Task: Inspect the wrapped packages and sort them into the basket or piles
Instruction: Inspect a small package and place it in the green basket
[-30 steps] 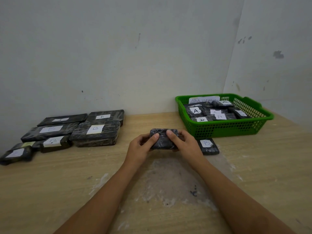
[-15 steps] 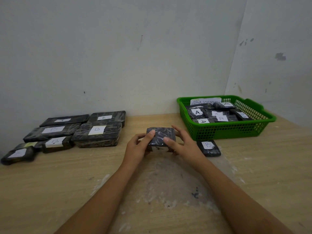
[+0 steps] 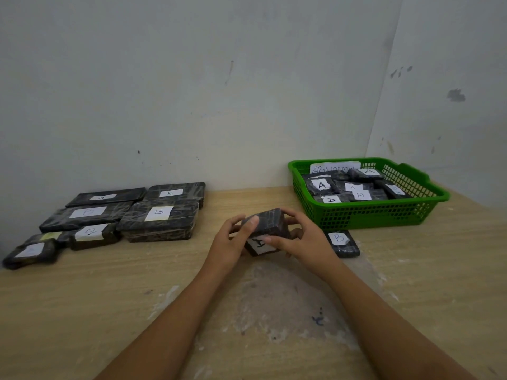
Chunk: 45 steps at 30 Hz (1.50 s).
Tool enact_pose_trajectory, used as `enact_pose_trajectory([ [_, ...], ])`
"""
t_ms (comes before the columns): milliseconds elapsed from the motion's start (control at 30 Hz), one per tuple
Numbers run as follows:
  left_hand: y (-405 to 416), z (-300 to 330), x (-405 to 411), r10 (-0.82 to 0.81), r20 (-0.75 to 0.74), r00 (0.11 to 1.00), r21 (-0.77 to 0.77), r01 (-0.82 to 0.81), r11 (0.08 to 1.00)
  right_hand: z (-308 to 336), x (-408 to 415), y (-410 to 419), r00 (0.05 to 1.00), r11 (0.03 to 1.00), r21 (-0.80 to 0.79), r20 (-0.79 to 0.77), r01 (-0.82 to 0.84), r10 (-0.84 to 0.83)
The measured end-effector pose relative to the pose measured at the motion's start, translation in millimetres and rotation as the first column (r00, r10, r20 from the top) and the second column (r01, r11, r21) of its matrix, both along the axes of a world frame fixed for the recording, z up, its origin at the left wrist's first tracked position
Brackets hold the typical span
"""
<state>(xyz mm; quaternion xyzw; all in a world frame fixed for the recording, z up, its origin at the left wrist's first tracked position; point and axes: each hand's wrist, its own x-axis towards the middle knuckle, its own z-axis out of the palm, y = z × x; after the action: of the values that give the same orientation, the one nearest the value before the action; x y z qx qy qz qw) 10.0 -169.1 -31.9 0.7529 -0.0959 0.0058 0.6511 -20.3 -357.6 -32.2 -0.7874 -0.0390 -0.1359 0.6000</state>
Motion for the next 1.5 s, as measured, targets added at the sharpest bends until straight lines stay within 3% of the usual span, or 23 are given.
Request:
enact_pose_trajectory([
  [200, 1.3, -1.2, 0.8, -0.08, -0.026, 0.997, 0.023, 0.08, 0.997, 2.0, -1.5, -0.7, 0.996, 0.978, -0.207, 0.092, 0.025, -0.006],
  [333, 2.1, -6.8, 3.4, -0.158, -0.055, 0.986, -0.014, 0.157, 0.987, 9.9, -8.5, -0.9, 0.993, 0.965, -0.249, 0.07, -0.079, 0.099],
  [467, 5.7, -8.3, 3.8, -0.211, -0.079, 0.974, -0.16, 0.197, 0.967, 14.4, -12.0, 0.7, 0.983, 0.979, -0.088, 0.002, -0.182, 0.183],
  [633, 8.0, -7.6, 1.8, -0.317, -0.053, 0.947, -0.302, 0.288, 0.909, 12.4, -8.3, 4.4, 0.983, 0.985, 0.084, -0.091, -0.151, 0.158],
  [767, 8.9, -9.0, 2.8, -0.369, -0.05, 0.928, -0.344, 0.33, 0.879, 8.7, -5.1, 6.0, 0.972, 0.98, 0.154, -0.182, -0.124, 0.152],
  [933, 7.8, -11.5, 5.0, -0.403, -0.039, 0.915, -0.404, 0.354, 0.844, 3.2, -3.2, 13.0, 0.958, 0.91, 0.39, -0.181, -0.139, 0.224],
  [1167, 6.7, -10.4, 5.6, -0.319, -0.087, 0.944, -0.365, 0.267, 0.892, 1.7, -3.7, 19.6, 0.966, 0.895, 0.42, -0.124, -0.154, 0.225],
  [1367, 6.4, -7.5, 4.2, -0.29, -0.1, 0.952, -0.391, 0.23, 0.891, 1.4, -5.3, 19.8, 0.958, 0.909, 0.38, -0.153, -0.168, 0.241],
  [1500, 4.2, -4.3, 1.3, -0.288, -0.084, 0.954, -0.379, 0.237, 0.895, 0.9, -3.6, 22.0, 0.96, 0.889, 0.441, -0.172, -0.124, 0.219],
])
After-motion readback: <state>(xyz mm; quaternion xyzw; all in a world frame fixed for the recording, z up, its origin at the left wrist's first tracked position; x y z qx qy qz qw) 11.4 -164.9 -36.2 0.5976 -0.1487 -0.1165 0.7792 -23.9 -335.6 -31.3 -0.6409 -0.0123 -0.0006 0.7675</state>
